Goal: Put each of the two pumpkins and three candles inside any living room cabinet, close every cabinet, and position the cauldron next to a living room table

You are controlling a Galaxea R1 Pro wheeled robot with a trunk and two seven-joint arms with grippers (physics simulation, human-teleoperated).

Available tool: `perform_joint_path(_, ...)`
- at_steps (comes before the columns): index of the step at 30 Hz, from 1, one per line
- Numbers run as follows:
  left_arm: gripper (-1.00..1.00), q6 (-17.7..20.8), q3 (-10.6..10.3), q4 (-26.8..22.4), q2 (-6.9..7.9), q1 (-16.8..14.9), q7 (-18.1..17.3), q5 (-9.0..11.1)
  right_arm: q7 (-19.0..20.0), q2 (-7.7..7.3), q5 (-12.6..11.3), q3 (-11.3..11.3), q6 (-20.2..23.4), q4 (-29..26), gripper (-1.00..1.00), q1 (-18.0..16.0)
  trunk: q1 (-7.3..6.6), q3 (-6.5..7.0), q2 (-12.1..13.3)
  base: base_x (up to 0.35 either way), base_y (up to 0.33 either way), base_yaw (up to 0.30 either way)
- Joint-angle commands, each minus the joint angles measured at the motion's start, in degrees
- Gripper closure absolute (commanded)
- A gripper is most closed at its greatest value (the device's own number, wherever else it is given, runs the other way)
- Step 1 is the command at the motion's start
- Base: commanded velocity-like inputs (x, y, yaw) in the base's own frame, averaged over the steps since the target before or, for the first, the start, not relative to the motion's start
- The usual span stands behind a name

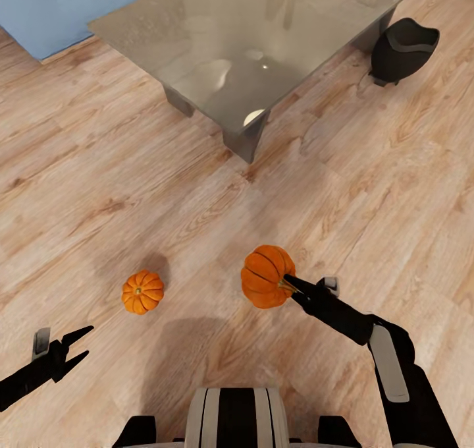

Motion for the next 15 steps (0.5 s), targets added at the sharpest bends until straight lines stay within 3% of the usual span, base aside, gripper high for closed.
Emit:
perform_joint_path(1, -1.0, 0.0, 0.0, 0.0, 0.02, 0.0, 0.0, 0.0, 0.2, 0.14, -0.2, 0.0, -0.1, 0.0, 1.0, 0.1, 0.0, 0.0, 0.0, 0.0, 0.0, 0.0)
perform_joint_path(8, -1.0, 0.4, 0.0, 0.0, 0.2, 0.0, 0.0, -0.1, 0.4, 0.6, 0.2, 0.2, -0.7, 0.0, 1.0, 0.1, 0.0, 0.0, 0.0, 0.019, -0.001, 0.0)
perform_joint_path(15, -1.0, 0.2, -0.1, 0.0, 0.29, 0.0, 0.0, -0.2, 0.4, 0.74, 0.4, 0.4, -0.8, 0.0, 1.0, 0.2, 0.0, 0.0, 0.0, 0.251, -0.094, 0.0)
